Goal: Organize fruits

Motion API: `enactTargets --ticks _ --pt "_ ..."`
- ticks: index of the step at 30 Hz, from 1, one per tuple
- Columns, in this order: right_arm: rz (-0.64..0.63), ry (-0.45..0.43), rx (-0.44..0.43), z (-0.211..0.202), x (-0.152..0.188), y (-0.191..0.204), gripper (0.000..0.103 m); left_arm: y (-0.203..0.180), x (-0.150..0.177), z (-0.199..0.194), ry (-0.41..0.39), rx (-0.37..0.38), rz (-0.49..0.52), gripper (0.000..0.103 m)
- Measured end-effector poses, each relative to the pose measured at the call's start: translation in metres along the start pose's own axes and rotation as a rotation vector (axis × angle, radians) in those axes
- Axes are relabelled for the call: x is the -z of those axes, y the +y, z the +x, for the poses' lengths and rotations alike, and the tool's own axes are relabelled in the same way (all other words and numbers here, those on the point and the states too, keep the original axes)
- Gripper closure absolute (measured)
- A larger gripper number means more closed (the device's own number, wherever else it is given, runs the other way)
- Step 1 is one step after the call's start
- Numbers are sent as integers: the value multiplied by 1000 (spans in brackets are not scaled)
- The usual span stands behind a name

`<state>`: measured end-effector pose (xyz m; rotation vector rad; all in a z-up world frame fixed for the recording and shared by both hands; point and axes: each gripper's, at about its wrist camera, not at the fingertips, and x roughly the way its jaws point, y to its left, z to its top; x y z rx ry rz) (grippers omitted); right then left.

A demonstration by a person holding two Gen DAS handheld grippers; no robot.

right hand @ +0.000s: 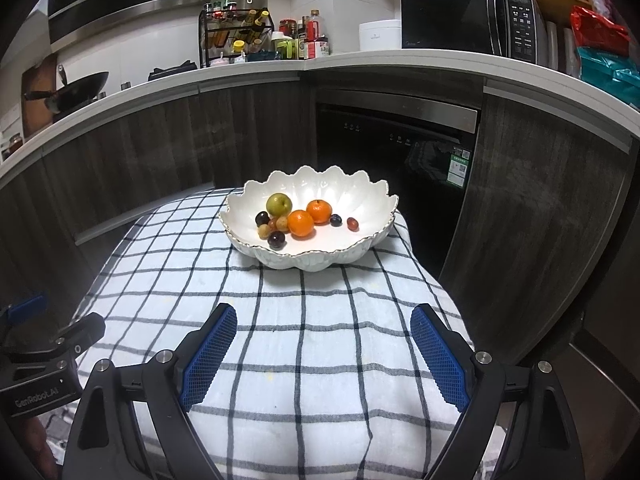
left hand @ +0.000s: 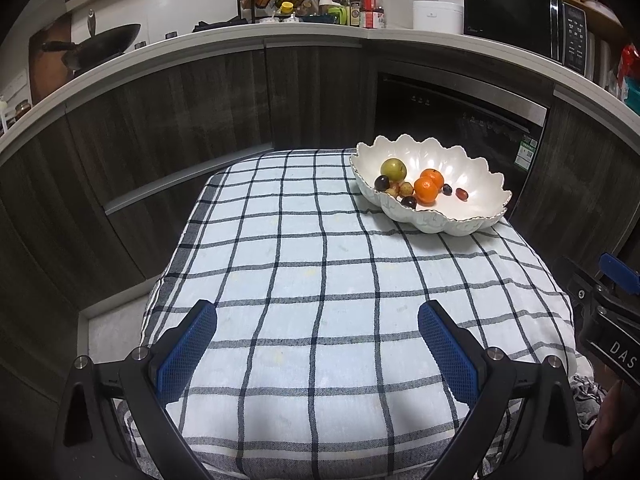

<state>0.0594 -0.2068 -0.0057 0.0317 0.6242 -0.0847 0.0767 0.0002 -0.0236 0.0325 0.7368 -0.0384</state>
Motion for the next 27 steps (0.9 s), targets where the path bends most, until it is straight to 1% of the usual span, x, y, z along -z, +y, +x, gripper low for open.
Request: enactTargets --ticks 11,27 --pt "-3 10 -4 -1 0 1 13 0 -2 -4 1 -1 0 0" --pt "-2 -2 0 0 -3 1 13 0 -1 -3 -3 -4 3 0"
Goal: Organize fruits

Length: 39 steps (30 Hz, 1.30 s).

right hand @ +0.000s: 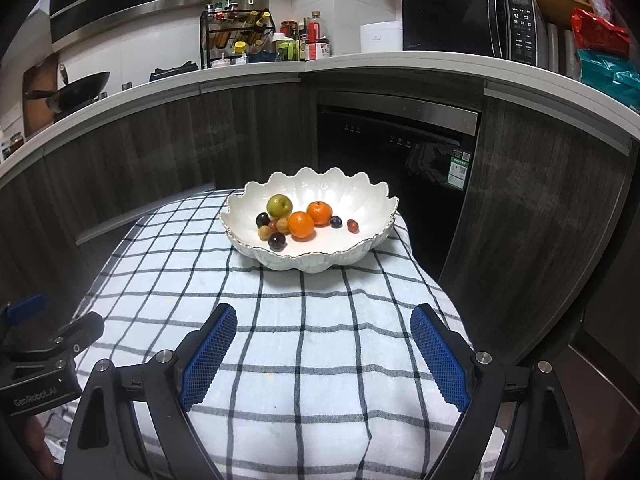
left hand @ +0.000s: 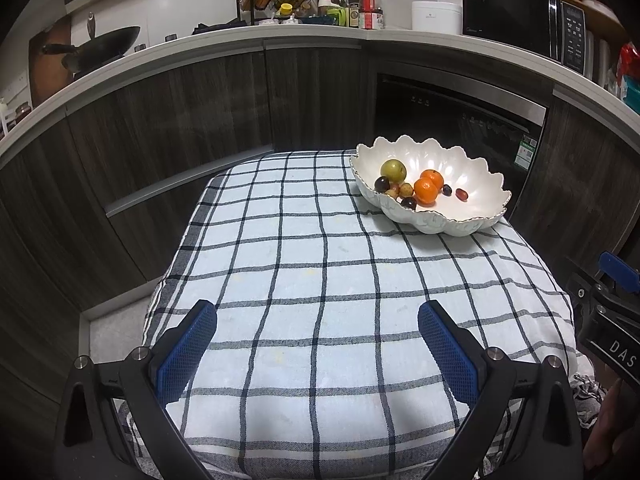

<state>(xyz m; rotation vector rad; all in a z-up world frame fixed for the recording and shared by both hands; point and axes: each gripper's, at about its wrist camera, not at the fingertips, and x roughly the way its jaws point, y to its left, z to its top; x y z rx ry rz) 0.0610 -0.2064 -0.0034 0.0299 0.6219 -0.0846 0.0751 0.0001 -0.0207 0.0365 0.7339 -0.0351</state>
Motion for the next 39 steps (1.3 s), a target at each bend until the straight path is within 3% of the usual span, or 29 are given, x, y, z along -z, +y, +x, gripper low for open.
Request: enactTargets --ticks 39 --pt "0 -21 4 -2 0 -2 13 2 4 -2 -24 -34 -19 0"
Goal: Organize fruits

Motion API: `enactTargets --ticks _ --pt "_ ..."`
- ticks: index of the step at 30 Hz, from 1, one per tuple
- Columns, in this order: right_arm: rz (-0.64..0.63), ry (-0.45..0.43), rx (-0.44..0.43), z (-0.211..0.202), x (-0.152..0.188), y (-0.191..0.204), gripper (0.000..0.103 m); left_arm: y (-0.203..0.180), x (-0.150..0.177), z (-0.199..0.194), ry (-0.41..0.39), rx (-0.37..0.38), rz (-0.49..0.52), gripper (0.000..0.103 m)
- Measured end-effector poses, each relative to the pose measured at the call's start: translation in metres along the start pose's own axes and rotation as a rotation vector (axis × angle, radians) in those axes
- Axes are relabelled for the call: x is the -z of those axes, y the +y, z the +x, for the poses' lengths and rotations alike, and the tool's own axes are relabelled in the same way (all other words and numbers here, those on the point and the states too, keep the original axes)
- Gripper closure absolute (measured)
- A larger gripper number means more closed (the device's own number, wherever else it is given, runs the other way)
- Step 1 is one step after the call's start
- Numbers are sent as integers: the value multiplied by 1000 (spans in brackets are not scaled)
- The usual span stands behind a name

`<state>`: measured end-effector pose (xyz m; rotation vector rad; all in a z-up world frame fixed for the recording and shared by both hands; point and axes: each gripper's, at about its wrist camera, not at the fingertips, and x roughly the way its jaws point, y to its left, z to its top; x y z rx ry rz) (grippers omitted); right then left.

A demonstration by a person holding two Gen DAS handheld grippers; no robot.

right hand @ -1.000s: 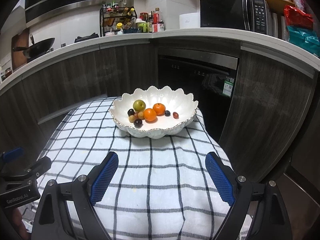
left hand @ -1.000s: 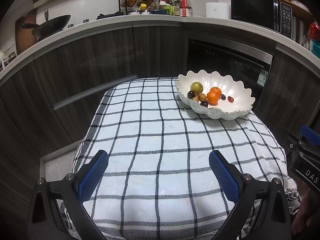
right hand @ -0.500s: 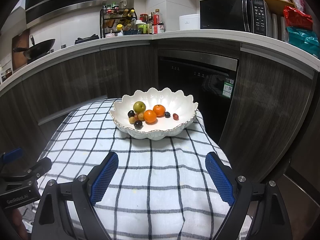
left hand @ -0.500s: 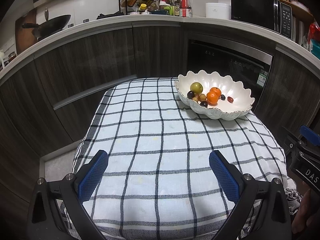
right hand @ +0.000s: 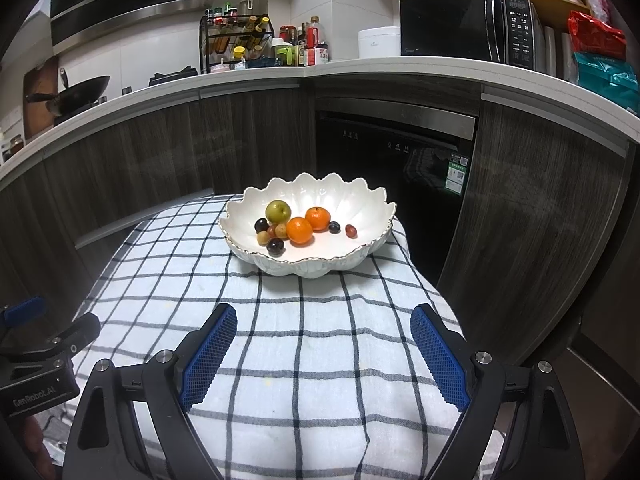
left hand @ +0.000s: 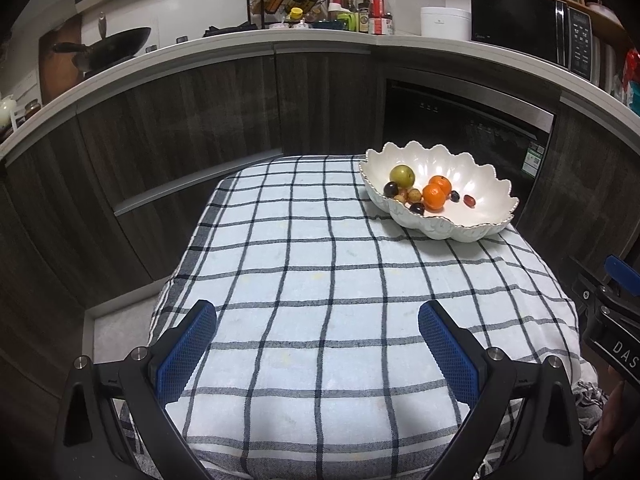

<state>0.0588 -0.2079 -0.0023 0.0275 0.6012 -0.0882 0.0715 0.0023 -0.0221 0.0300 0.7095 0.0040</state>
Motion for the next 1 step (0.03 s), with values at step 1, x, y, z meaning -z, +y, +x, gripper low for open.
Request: enactTargets --ticks 1 --pt "-1 3 0 2 1 0 13 1 1 1 5 3 1 0"
